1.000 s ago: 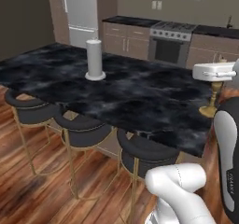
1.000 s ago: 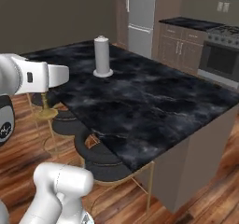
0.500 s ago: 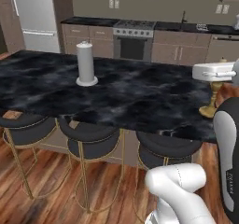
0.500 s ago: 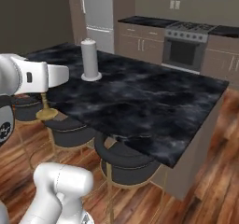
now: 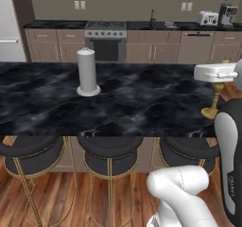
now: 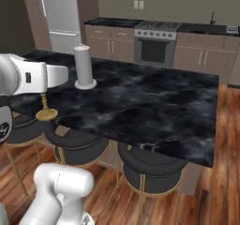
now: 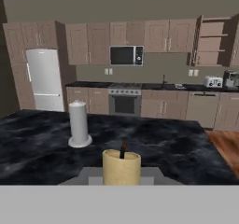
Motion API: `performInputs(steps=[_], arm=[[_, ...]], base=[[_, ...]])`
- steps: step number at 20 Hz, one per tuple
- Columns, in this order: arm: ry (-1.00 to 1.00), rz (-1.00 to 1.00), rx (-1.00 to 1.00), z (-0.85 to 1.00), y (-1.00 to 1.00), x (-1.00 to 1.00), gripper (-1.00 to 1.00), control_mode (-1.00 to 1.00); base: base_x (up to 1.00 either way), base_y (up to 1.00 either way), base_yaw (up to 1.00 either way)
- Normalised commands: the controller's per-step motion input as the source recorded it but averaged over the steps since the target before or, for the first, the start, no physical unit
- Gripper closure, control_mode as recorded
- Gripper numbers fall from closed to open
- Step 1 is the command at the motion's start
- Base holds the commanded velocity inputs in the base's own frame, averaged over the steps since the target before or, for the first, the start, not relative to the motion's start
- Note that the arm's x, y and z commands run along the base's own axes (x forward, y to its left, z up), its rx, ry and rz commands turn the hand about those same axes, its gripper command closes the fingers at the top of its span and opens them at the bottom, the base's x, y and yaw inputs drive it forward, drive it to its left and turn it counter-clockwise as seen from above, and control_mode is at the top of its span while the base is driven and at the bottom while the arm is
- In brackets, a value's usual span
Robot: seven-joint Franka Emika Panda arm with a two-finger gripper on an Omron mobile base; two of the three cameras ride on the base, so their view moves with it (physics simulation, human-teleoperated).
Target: Get the candle and the beer from the cabinet and move them to the dining counter.
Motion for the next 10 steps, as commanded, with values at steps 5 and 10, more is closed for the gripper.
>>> performInputs(steps=[5, 10], arm=[[0.0, 0.0, 0.0, 0.0, 0.0, 0.0, 1.0, 1.0], [0.0, 0.0, 0.0, 0.0, 0.0, 0.0, 1.0, 1.0]], base=[[0.54, 0.63, -0.35], [0.52, 0.55, -0.28]])
